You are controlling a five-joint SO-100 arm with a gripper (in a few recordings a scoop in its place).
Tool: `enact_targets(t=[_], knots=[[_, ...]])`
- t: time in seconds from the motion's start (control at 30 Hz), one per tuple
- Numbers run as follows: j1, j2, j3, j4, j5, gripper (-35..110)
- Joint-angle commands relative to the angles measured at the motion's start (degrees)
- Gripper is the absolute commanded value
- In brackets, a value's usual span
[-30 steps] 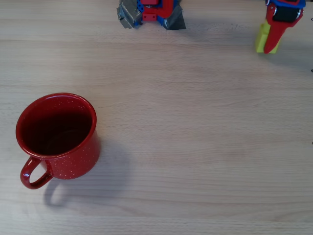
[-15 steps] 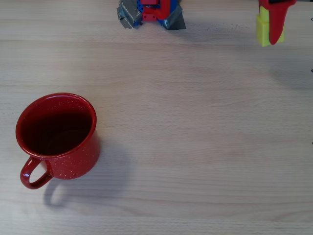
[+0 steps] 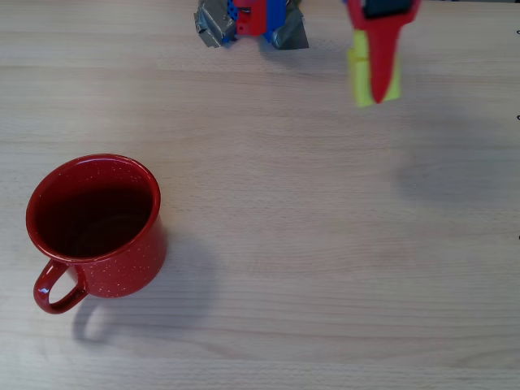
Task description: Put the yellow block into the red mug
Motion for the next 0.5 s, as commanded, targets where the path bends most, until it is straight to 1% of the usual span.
enact_targets(t=[0.0,0.23,0.33,0.47], knots=[[1.8,5.4,-4.3,3.5,-2.8,0],[13.6,5.5,-6.0,10.3,-11.8,0],[19.3,5.4,-7.6,13.0,-12.7,0],[27.9,5.5,-9.6,13.3,-12.1,0]])
